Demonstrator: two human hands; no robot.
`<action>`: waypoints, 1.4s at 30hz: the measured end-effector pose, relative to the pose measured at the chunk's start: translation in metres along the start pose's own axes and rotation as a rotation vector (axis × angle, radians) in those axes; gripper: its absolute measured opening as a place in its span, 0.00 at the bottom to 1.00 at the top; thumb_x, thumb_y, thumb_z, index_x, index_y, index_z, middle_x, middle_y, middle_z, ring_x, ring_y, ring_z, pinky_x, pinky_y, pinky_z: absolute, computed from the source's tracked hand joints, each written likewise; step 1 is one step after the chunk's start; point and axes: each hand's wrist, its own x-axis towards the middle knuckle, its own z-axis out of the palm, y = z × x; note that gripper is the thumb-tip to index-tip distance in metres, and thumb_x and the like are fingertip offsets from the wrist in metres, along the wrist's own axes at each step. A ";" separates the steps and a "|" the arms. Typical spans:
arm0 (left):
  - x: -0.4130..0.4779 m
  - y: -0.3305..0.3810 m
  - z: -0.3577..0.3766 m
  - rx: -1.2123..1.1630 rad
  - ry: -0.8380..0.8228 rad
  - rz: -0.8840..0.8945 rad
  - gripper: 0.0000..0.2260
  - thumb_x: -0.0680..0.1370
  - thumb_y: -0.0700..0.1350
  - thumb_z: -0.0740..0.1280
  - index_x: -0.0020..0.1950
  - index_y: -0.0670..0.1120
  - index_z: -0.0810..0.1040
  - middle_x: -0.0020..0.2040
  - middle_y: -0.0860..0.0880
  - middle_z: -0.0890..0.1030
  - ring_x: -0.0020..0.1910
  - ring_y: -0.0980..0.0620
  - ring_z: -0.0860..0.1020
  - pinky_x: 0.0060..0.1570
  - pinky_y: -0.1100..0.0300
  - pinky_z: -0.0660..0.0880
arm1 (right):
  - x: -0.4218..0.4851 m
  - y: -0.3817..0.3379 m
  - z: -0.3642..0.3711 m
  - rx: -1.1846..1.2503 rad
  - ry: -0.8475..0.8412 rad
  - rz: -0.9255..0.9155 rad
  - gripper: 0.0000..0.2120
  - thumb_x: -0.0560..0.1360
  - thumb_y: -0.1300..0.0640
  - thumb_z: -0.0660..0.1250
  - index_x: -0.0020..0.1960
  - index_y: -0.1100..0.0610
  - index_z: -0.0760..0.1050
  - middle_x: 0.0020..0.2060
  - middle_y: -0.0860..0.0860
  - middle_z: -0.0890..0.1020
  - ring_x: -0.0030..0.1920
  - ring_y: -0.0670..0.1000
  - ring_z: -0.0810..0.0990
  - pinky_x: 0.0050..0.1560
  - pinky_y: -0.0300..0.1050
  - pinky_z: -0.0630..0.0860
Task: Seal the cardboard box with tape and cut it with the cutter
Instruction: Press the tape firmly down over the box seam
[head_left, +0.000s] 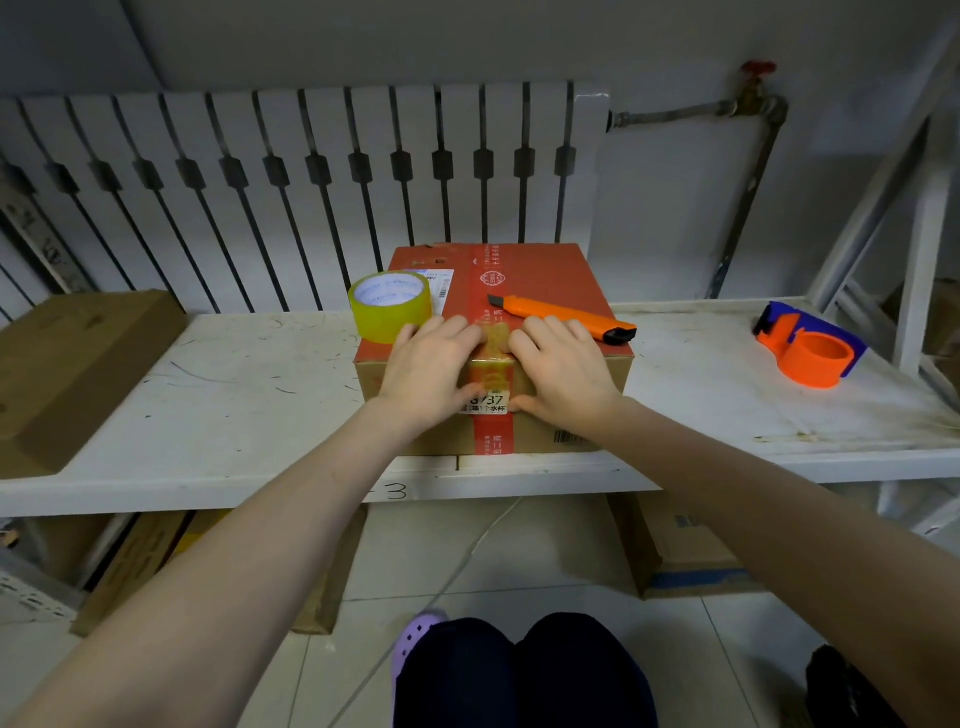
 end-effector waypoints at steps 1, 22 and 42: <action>-0.001 -0.001 0.000 0.010 -0.006 0.005 0.25 0.69 0.54 0.72 0.63 0.51 0.71 0.57 0.51 0.75 0.59 0.48 0.71 0.56 0.52 0.65 | 0.000 0.000 0.000 0.003 -0.007 0.016 0.29 0.57 0.41 0.78 0.49 0.56 0.72 0.45 0.52 0.78 0.45 0.55 0.76 0.45 0.47 0.70; 0.007 0.017 -0.010 -0.044 -0.050 -0.016 0.26 0.69 0.51 0.73 0.66 0.49 0.73 0.58 0.50 0.78 0.60 0.47 0.74 0.58 0.54 0.67 | -0.002 0.013 -0.012 0.138 -0.050 0.084 0.25 0.64 0.38 0.72 0.54 0.52 0.77 0.48 0.48 0.81 0.48 0.51 0.78 0.47 0.47 0.69; 0.022 -0.003 -0.021 -0.243 -0.268 0.012 0.23 0.73 0.35 0.67 0.67 0.46 0.74 0.66 0.48 0.76 0.67 0.47 0.72 0.68 0.54 0.67 | 0.019 -0.004 -0.027 0.110 -0.179 0.189 0.26 0.68 0.32 0.65 0.52 0.52 0.79 0.47 0.50 0.81 0.50 0.52 0.78 0.50 0.48 0.70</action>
